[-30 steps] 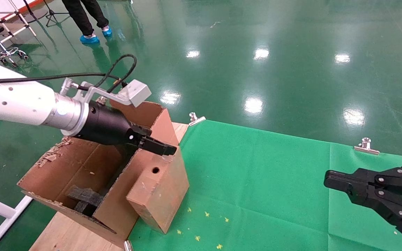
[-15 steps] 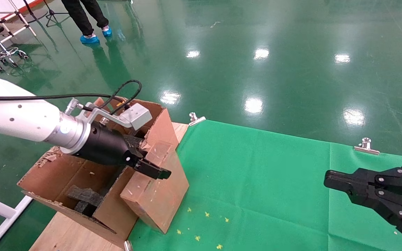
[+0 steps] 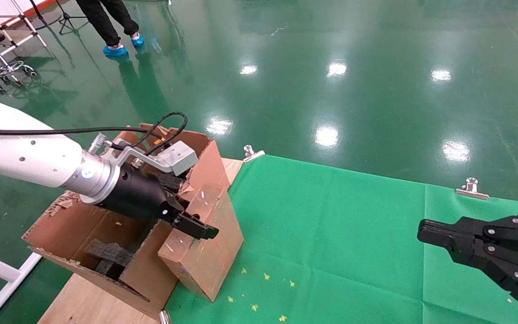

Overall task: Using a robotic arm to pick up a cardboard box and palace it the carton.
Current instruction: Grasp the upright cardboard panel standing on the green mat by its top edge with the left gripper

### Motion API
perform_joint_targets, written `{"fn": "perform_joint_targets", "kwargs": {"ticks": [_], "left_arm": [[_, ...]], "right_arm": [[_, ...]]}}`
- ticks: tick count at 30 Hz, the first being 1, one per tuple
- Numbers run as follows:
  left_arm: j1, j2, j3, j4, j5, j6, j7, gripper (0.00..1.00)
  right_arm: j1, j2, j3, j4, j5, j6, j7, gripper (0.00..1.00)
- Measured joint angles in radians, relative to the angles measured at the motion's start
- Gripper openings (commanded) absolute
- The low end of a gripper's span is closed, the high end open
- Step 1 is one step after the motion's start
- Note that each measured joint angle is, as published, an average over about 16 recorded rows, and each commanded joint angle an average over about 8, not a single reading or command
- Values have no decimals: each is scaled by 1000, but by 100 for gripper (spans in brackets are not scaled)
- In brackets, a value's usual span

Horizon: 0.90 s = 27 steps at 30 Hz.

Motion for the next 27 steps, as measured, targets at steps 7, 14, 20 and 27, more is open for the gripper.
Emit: {"fn": "perform_joint_targets", "kwargs": {"ticks": [7, 14, 20, 27], "left_arm": [[0, 0, 0, 0, -1, -1, 0, 0], [0, 0, -3, 0, 0, -1, 0, 0], [0, 0, -4, 0, 1, -1, -1, 0], [-3, 1, -6, 7, 0, -3, 7, 0]], "right_arm": [[0, 0, 0, 0, 0, 0, 0, 100], [0, 0, 0, 0, 0, 0, 0, 100], [0, 0, 0, 0, 0, 0, 0, 100], [0, 0, 0, 0, 0, 0, 0, 100]]}}
